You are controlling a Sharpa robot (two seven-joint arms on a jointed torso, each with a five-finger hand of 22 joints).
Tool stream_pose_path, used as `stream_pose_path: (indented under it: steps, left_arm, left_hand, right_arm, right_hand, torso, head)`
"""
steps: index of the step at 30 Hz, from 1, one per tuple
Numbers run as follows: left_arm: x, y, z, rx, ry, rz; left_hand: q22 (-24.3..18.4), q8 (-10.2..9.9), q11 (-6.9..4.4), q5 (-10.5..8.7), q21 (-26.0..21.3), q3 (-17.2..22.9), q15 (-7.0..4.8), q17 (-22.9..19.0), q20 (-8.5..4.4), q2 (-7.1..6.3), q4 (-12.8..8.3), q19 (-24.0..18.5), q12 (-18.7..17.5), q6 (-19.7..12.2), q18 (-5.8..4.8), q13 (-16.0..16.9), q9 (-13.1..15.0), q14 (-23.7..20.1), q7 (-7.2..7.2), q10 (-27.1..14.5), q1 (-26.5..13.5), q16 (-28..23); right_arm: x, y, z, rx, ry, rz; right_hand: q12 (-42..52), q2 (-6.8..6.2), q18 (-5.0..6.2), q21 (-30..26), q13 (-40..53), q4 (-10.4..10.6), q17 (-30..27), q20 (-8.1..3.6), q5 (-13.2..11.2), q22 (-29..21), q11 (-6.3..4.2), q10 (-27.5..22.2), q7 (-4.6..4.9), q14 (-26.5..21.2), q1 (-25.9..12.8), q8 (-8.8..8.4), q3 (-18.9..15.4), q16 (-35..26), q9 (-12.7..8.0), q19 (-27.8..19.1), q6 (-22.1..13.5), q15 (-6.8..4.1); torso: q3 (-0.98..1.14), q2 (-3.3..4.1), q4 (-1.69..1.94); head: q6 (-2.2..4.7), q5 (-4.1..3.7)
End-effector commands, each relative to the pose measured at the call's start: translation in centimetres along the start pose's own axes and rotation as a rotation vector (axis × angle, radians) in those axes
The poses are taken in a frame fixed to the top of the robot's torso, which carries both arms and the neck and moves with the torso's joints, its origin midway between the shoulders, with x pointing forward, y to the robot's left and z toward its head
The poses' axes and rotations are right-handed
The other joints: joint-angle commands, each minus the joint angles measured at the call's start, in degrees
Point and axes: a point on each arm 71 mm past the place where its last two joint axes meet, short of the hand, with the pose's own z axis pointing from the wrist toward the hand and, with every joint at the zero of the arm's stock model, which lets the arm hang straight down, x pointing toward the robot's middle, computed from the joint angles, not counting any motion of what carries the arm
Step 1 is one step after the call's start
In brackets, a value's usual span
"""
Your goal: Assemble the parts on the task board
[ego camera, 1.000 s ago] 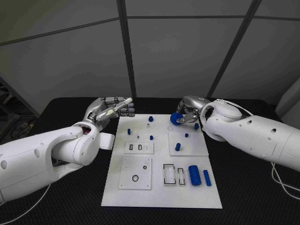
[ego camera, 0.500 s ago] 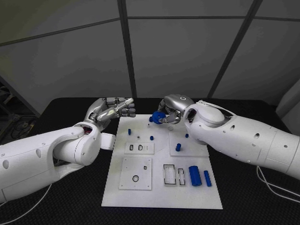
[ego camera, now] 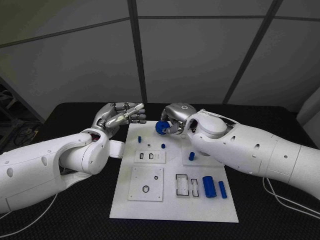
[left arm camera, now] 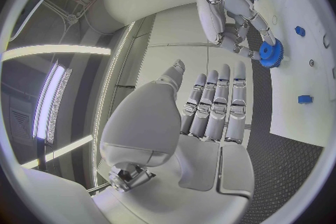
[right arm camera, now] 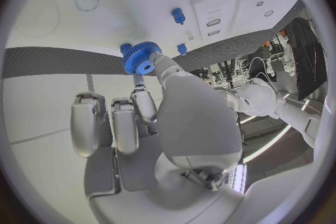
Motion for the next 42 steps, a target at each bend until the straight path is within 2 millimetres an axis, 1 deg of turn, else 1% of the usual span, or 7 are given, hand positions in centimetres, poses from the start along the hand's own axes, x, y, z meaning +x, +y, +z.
stream_pose_path:
  steps: [1,15,22,31,35,39,42]
  left_arm:
    - [0.2,-0.2,0.1,0.01,0.014,0.001]
    - [0.4,-0.1,0.1,0.01,0.017,-0.001]
    - [0.4,-0.1,0.1,0.009,0.018,-0.002]
    - [0.4,-0.1,0.1,0.009,0.017,-0.001]
    - [0.3,-0.1,0.1,0.009,0.016,-0.001]
    - [0.3,-0.1,0.1,0.009,0.015,0.0]
    - [0.3,-0.1,0.1,0.008,0.014,0.0]
  left_hand:
    - [-0.1,-0.4,0.22,-0.21,-0.1,-0.1,0.19,0.1,0.04,0.6,-0.3,-0.3,-0.3,0.2,0.25,0.0,0.0,-0.1,0.2,-0.1,0.1,-0.2]
    - [-0.1,-0.4,0.22,-0.21,-0.1,-0.1,0.19,0.1,0.05,0.61,-0.3,-0.3,-0.3,0.2,0.25,0.0,0.0,-0.1,0.21,-0.1,0.1,-0.2]
    - [-0.1,-0.4,0.22,-0.21,-0.1,-0.1,0.19,0.1,0.05,0.61,-0.3,-0.3,-0.3,0.2,0.25,0.0,0.0,-0.1,0.21,-0.1,0.1,-0.2]
    - [-0.1,-0.4,0.22,-0.21,-0.1,-0.1,0.19,0.1,0.05,0.61,-0.3,-0.3,-0.3,0.2,0.25,0.0,0.0,-0.1,0.21,-0.1,0.1,-0.2]
    - [-0.1,-0.4,0.22,-0.21,-0.1,-0.1,0.19,0.1,0.05,0.61,-0.3,-0.3,-0.3,0.2,0.25,0.0,0.0,-0.1,0.21,-0.1,0.1,-0.2]
    - [-0.1,-0.4,0.22,-0.21,-0.1,-0.1,0.19,0.1,0.05,0.61,-0.3,-0.3,-0.3,0.2,0.25,0.0,0.0,-0.1,0.21,-0.1,0.1,-0.2]
    - [-0.1,-0.4,0.25,-0.23,-0.1,-0.1,0.21,0.1,0.06,0.62,-0.4,-0.4,-0.4,0.2,0.24,0.0,0.0,-0.1,0.26,-0.1,0.0,-0.3]
  right_arm:
    - [0.2,0.2,0.3,-0.018,0.001,-0.019]
    - [0.8,0.8,1.0,-0.035,0.013,-0.012]
    - [1.7,0.9,0.9,-0.044,0.073,-0.021]
    - [2.4,0.9,0.8,-0.051,0.101,-0.024]
    - [2.4,0.9,0.8,-0.049,0.1,-0.023]
    - [2.4,0.7,0.9,-0.041,0.097,-0.02]
    - [2.5,0.5,0.9,-0.032,0.103,-0.016]
  right_hand:
    - [-0.2,-0.38,-0.69,0.3,-0.1,0.1,11.0,0.0,0.0,6.5,0.19,0.0,-0.92,5.1,-0.3,-0.04,0.4,0.4,0.9,0.3,1.0,-0.16]
    - [-0.8,-0.89,-0.64,0.2,-0.6,0.1,11.0,0.15,-0.2,6.3,0.52,-0.5,-0.52,5.0,-0.8,-1.0,1.0,0.3,0.8,0.1,0.2,0.08]
    - [-1.2,-1.52,-0.58,0.1,-1.0,0.3,10.9,0.37,-0.5,6.1,0.83,-0.9,-0.19,5.0,-1.5,-1.79,1.0,0.3,0.6,-0.2,-0.5,0.35]
    - [-1.6,-1.95,-0.55,0.0,-1.4,0.5,10.8,0.54,-0.7,5.9,1.03,-1.4,0.03,5.0,-2.0,-2.35,0.9,0.2,0.5,-0.3,-0.9,0.53]
    - [-2.5,-2.39,-0.52,-0.1,-2.3,0.6,10.9,0.93,-1.2,5.8,1.69,-2.3,0.8,5.0,-2.5,-4.49,0.7,0.3,-0.1,-0.5,-3.7,1.05]
    - [-3.6,-2.78,-0.49,-0.2,-3.5,1.0,11.3,1.76,-1.7,5.7,2.71,-3.5,1.85,5.1,-2.8,-8.16,-0.2,0.4,-1.4,-0.6,-9.0,1.95]
    - [-4.0,-2.9,-0.46,-0.2,-4.0,2.0,11.6,2.28,-2.2,5.6,3.18,-4.1,2.33,5.1,-3.2,-9.55,-1.7,0.6,-2.3,-0.6,-12.2,2.42]
  torso:
    - [0.05,-0.02,-0.05]
    - [0.06,-0.01,-0.03]
    - [0.06,-0.04,-0.22]
    - [0.09,-0.04,-0.11]
    - [0.09,-0.06,-0.13]
    - [0.07,-0.05,-0.19]
    - [0.09,-0.06,-0.18]
  head:
    - [-0.08,0.05]
    - [-0.16,0.31]
    - [-0.34,0.5]
    - [-0.47,0.5]
    - [-0.48,0.5]
    - [-0.44,0.5]
    - [-0.37,0.47]
